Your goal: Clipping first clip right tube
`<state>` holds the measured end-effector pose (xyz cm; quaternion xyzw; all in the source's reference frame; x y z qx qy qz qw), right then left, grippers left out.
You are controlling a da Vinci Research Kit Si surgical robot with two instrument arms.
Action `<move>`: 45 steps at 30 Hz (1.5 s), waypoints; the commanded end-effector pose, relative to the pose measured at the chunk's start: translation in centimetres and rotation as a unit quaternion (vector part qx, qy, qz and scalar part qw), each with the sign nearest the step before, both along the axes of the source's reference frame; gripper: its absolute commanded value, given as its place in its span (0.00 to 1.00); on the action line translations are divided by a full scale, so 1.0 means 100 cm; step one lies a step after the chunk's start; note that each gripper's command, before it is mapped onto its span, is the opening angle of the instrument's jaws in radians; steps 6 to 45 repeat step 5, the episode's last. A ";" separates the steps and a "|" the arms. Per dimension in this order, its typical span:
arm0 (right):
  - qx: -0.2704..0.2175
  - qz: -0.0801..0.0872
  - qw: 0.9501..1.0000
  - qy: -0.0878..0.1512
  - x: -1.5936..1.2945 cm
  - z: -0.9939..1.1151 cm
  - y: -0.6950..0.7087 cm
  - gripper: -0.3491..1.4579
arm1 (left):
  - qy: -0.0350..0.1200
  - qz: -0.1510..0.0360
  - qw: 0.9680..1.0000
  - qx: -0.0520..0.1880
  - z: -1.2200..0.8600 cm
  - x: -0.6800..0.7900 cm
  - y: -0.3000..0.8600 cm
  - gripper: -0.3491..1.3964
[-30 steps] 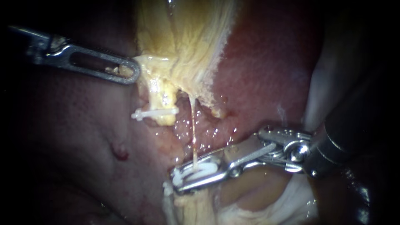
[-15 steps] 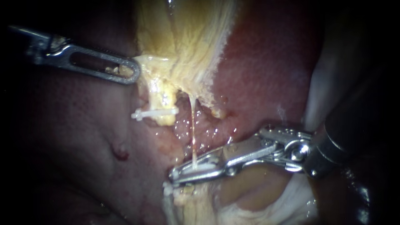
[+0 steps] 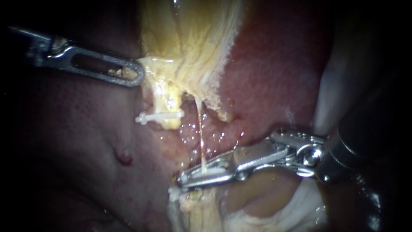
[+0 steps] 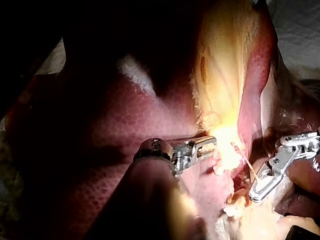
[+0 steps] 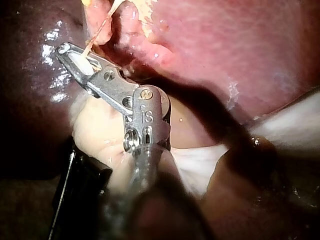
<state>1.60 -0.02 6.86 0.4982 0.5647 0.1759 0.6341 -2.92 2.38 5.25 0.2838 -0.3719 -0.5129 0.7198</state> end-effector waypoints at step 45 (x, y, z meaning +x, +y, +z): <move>0.000 0.000 1.000 0.000 -0.0001 0.0001 0.0000 0.00 | 0.000 0.000 1.000 0.000 0.0000 0.0000 0.0000 0.00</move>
